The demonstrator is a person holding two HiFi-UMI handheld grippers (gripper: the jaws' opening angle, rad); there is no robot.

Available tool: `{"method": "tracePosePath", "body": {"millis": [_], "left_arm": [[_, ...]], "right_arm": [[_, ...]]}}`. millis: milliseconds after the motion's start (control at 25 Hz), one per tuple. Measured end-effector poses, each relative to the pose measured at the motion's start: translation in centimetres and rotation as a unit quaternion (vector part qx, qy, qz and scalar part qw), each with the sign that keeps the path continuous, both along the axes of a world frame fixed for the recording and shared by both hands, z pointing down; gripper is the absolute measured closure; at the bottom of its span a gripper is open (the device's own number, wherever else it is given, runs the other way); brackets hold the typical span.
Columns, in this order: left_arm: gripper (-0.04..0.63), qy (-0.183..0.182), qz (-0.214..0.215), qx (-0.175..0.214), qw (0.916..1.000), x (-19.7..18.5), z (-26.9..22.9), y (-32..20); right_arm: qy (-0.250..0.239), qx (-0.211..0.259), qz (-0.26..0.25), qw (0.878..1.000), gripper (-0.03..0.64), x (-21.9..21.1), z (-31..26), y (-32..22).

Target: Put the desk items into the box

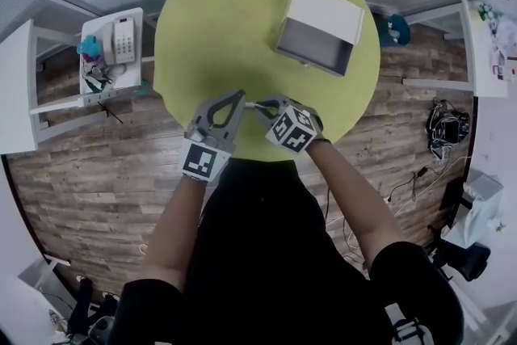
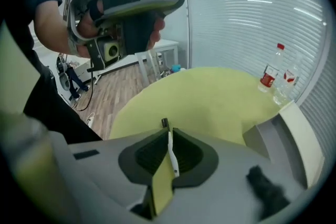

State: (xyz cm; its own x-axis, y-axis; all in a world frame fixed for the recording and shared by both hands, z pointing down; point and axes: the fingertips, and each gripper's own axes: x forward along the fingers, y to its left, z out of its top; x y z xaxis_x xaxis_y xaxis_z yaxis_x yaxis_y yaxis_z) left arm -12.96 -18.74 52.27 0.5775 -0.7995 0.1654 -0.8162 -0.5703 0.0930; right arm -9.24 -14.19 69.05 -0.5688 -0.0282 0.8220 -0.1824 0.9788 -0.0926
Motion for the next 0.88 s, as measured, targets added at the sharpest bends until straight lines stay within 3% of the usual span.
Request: {"method": "tracePosePath", "body": {"millis": [280,400,520,880], "left_arm": [[0.583,0.005,-0.018,-0.004,0.9998,-0.8,1.6,-1.0],[0.583,0.008,-0.024,-0.01,0.9996,-1.1,2.1,-1.2],[0.583,0.008,-0.026,-0.013,0.9995,-1.2,2.6,-1.0],[0.583,0.018,-0.044,-0.024,0.9986,-1.9,3.1,-0.7]], "right_arm": [[0.085,-0.022,-0.073,0.993,0.593,0.6,4.4,0.4],[0.116,-0.022,-0.107,0.987,0.527,0.7,6.0,0.3],[0.137,-0.028,-0.133,0.981,0.517,0.6,7.2,0.6],[0.166,-0.037,-0.148,0.974,0.527,0.2,8.8,0.7]]}}
